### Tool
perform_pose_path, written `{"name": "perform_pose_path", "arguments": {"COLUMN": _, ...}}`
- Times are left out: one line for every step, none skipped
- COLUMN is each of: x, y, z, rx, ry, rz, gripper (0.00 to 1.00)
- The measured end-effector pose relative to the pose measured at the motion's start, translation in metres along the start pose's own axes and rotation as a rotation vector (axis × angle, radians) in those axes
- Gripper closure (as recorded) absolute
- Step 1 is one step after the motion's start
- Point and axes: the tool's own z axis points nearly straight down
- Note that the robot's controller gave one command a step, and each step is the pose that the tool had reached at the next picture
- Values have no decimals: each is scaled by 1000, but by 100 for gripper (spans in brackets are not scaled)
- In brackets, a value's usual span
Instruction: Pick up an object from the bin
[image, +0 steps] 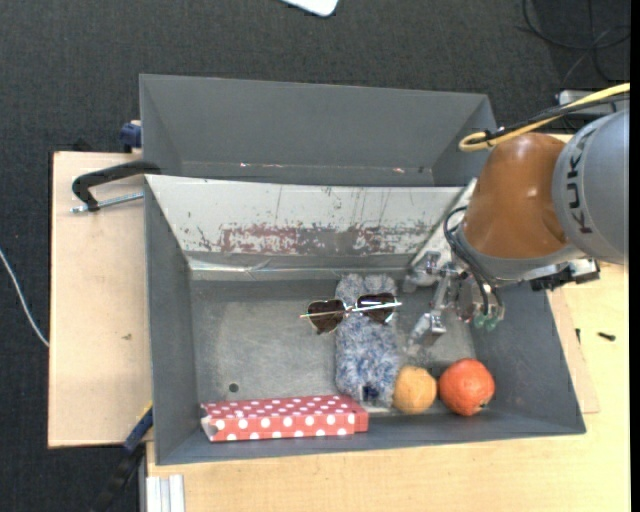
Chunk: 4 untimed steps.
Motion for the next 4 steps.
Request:
{"name": "perform_pose_path", "arguments": {"x": -8, "y": 23, "z": 51, "rx": 0, "ry": 4, "rz": 38, "gripper": 0}}
{"name": "perform_pose_path", "arguments": {"x": 4, "y": 54, "z": 46, "rx": -1, "ry": 1, "rz": 59, "gripper": 100}}
{"name": "perform_pose_path", "arguments": {"x": 4, "y": 54, "z": 46, "rx": -1, "ry": 1, "rz": 58, "gripper": 100}}
{"name": "perform_pose_path", "arguments": {"x": -1, "y": 69, "z": -143, "rx": -2, "ry": -6, "rz": 86, "gripper": 100}}
